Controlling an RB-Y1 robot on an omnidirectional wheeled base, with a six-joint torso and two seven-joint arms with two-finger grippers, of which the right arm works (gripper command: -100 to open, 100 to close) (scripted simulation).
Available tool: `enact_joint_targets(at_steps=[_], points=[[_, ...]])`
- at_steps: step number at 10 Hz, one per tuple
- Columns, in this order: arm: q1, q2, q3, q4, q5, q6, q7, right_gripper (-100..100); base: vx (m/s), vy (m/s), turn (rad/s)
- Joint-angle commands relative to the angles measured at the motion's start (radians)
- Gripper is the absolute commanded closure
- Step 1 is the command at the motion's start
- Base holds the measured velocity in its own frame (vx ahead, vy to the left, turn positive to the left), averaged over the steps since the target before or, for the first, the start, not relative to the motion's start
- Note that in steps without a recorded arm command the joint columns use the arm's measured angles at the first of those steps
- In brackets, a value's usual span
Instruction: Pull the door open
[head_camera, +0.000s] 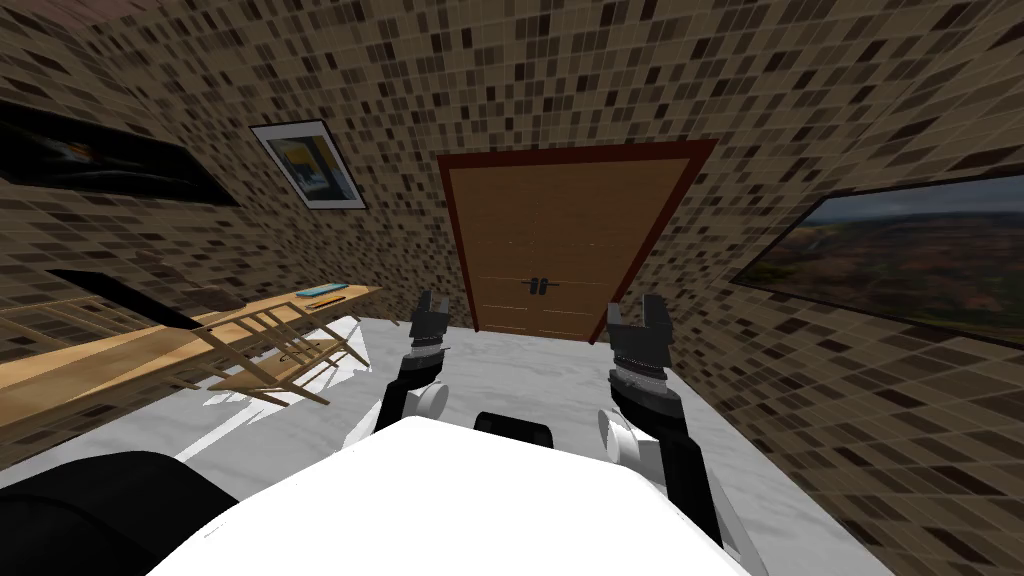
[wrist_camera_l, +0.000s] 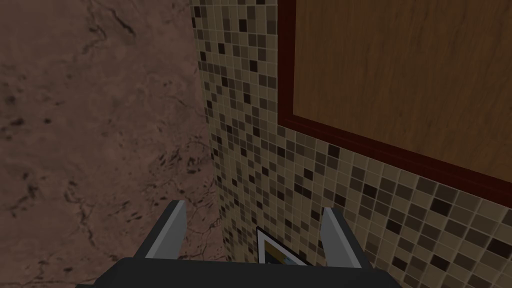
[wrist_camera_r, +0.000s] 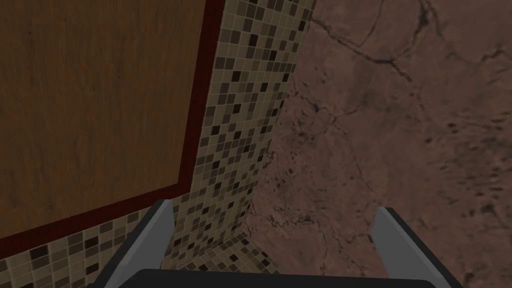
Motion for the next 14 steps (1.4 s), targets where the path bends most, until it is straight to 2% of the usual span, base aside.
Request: enact_joint_targets(at_steps=[1, 7, 14], points=[[-0.018, -0.009, -0.002, 0.037, -0.006, 0.005, -0.004, -100, 0.045, -0.093, 0.049], [-0.067, -0.031, -0.008, 0.138, -0.022, 0.017, -0.016, -100, 0.108, 0.013, 0.009], [-0.155, -0.067, -0.018, 0.32, -0.051, 0.039, -0.037, -100, 0.096, -0.01, 0.02]])
